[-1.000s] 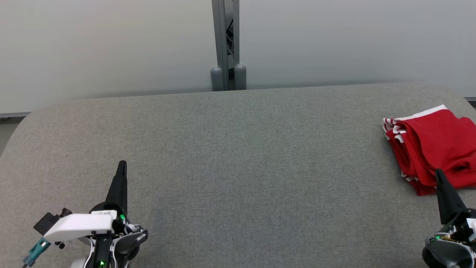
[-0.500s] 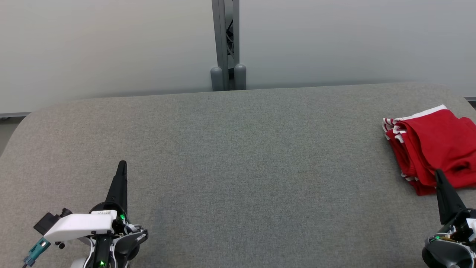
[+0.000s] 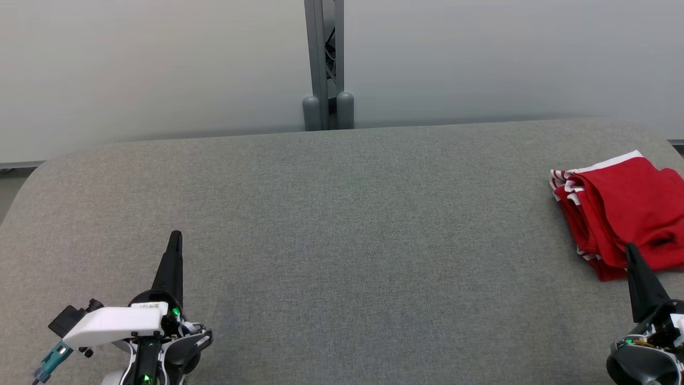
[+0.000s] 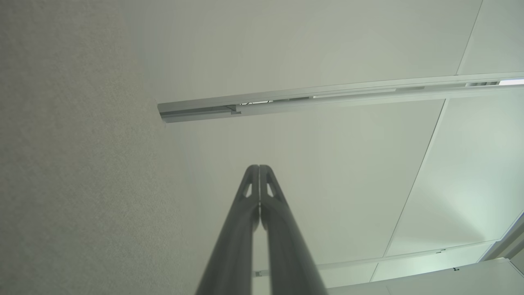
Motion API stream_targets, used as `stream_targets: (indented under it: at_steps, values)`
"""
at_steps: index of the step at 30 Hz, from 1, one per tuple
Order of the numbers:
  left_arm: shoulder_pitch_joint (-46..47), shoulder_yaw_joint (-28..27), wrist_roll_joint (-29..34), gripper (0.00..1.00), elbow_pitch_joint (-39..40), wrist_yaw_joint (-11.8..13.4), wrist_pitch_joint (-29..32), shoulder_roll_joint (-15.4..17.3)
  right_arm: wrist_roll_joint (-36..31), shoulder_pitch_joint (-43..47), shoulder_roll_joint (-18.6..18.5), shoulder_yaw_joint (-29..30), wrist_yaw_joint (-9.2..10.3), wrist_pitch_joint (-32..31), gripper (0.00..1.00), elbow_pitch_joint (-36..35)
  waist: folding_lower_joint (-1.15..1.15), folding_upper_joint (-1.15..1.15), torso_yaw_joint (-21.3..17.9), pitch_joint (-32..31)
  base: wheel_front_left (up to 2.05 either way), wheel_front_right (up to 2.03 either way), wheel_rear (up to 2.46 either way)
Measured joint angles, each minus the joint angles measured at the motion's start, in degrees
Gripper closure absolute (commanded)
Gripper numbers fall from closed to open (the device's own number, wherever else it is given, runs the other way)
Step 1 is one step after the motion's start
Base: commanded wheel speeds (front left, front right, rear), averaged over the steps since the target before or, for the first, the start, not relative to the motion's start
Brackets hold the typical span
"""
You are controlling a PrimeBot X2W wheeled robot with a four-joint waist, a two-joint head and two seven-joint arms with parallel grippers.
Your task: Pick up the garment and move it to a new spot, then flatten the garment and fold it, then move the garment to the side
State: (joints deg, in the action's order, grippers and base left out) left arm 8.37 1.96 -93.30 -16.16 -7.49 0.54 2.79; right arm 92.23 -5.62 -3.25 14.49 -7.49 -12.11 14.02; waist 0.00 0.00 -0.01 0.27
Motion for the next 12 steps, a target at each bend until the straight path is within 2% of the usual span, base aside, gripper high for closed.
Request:
stream_targets:
  at_steps: [12]
  values:
    - [0.0, 0.0, 0.0, 1.0, 0.0, 0.0, 0.0, 0.0, -0.1, 0.0, 0.1, 0.1, 0.0, -0.1, 1.0, 0.0, 0.0, 0.0, 0.0, 0.0, 0.0, 0.0, 0.0]
